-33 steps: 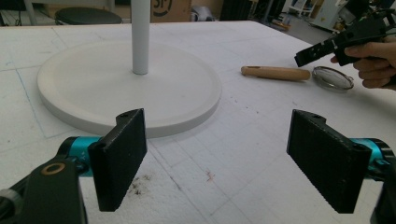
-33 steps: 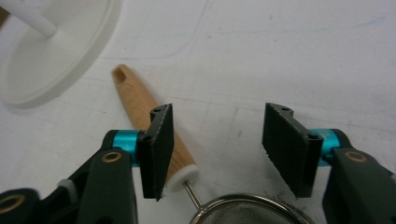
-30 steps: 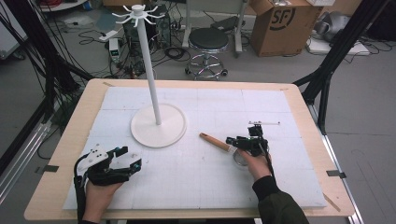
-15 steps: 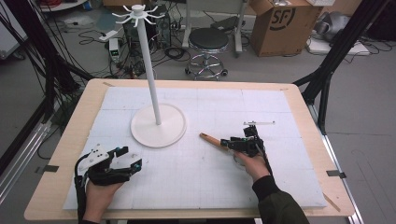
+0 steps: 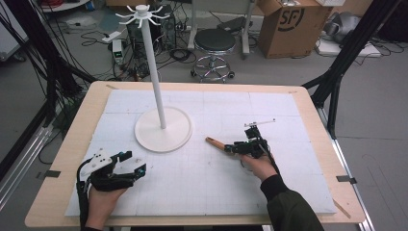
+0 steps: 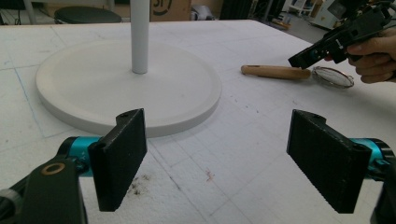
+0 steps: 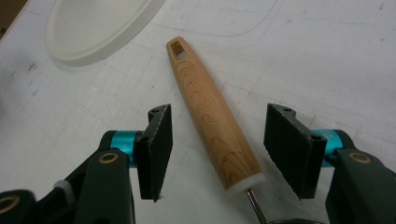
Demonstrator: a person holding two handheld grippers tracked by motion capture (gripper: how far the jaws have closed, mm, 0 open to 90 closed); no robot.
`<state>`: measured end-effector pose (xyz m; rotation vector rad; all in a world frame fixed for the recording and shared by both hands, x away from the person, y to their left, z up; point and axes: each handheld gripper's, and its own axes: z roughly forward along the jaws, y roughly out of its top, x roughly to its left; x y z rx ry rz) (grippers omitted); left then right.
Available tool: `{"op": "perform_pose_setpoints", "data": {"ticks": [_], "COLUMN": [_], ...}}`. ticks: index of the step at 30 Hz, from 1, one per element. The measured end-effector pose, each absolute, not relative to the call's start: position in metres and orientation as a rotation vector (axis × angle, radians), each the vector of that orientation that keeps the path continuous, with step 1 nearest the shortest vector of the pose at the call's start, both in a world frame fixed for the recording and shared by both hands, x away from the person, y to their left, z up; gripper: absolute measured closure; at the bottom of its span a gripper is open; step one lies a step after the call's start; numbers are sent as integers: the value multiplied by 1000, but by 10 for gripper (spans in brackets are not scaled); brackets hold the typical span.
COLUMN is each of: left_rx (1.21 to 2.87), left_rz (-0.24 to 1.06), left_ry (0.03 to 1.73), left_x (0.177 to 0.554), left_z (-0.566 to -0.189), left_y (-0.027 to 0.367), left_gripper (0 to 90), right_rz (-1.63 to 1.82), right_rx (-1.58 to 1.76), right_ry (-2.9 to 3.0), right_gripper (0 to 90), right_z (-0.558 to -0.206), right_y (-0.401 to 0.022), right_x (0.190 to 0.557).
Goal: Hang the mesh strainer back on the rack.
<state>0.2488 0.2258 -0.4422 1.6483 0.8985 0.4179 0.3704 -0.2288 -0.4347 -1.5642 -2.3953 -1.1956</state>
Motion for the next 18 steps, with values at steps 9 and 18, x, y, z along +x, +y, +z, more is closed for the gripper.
{"op": "perform_pose_setpoints", "data": {"ticks": [9, 18], "left_rx": [1649, 1652], "left_rz": [415, 414], "left_ry": [899, 897], "left_x": [249, 249], "left_z": [-442, -442], "left_y": [225, 225], "left_gripper": [206, 206], "right_rz": [-1114, -995], "right_rx": [-1526, -1523], "right_ry": [-2437, -2546], "right_gripper": [445, 489], "right_z": [-439, -433], "right_y": [-222, -212], "right_x": [372, 373]}}
